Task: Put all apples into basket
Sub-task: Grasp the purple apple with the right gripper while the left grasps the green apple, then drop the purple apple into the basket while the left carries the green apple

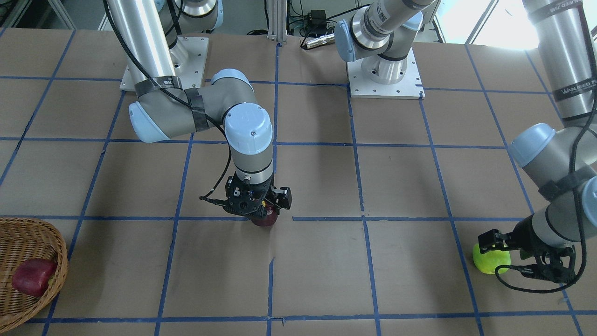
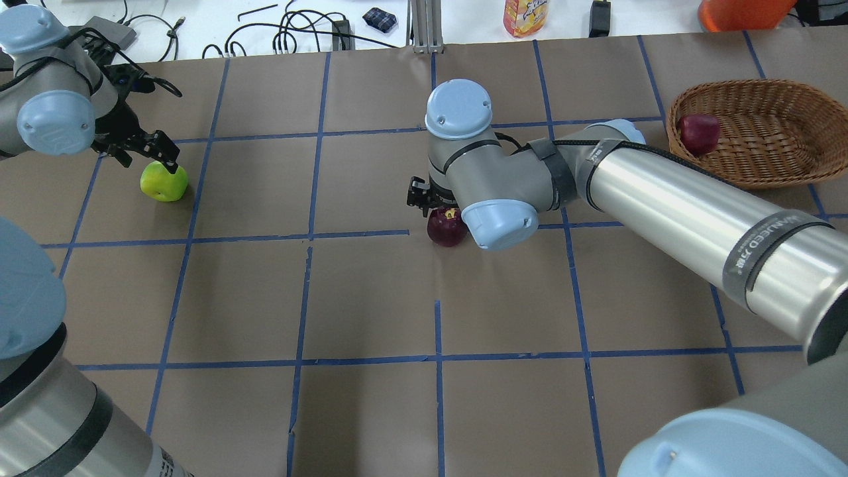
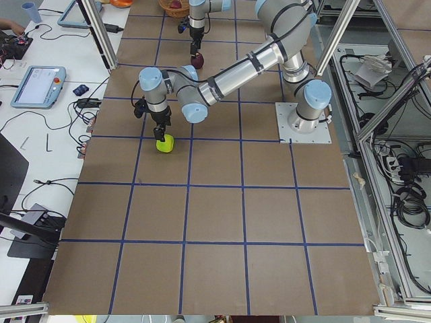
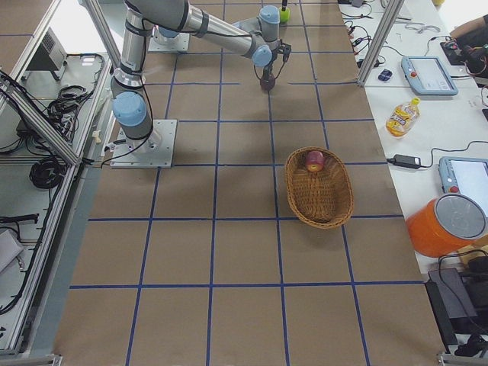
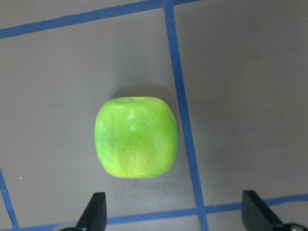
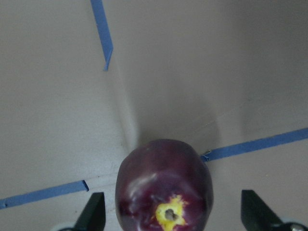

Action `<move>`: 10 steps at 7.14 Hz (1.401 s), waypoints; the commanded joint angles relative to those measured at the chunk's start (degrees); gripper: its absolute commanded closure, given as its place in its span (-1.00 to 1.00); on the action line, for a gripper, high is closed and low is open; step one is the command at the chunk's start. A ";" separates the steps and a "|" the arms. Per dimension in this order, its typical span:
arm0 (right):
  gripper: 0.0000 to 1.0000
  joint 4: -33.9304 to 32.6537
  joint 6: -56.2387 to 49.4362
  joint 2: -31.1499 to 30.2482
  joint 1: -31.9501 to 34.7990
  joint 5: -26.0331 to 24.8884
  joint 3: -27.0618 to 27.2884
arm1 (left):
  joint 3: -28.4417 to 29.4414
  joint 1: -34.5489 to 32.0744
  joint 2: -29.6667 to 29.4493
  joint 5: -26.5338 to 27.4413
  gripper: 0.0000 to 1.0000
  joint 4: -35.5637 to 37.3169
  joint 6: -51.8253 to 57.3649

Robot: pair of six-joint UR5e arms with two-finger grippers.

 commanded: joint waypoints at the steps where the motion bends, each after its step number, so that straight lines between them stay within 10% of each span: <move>1: -1.00 -1.45 -0.11 2.08 0.02 0.46 0.41 | 0.94 0.01 -4.13 -0.57 -1.00 0.57 -1.35; 2: -1.00 -1.37 -0.11 2.35 0.02 0.46 0.33 | 0.94 0.09 -4.84 -1.18 -1.00 0.57 -1.71; 4: -0.21 -1.19 -1.50 2.18 -0.06 0.54 -0.37 | 1.12 -0.43 -3.45 -0.57 -0.01 -2.13 -1.62; 6: 0.05 2.12 -1.86 1.74 -0.94 2.47 -3.35 | 1.12 -3.49 0.40 -1.01 0.39 -9.42 -6.08; 10: 0.05 14.01 -27.16 -1.77 -20.83 1.69 -11.36 | -2.83 -19.01 7.44 -10.81 0.39 -14.46 -29.24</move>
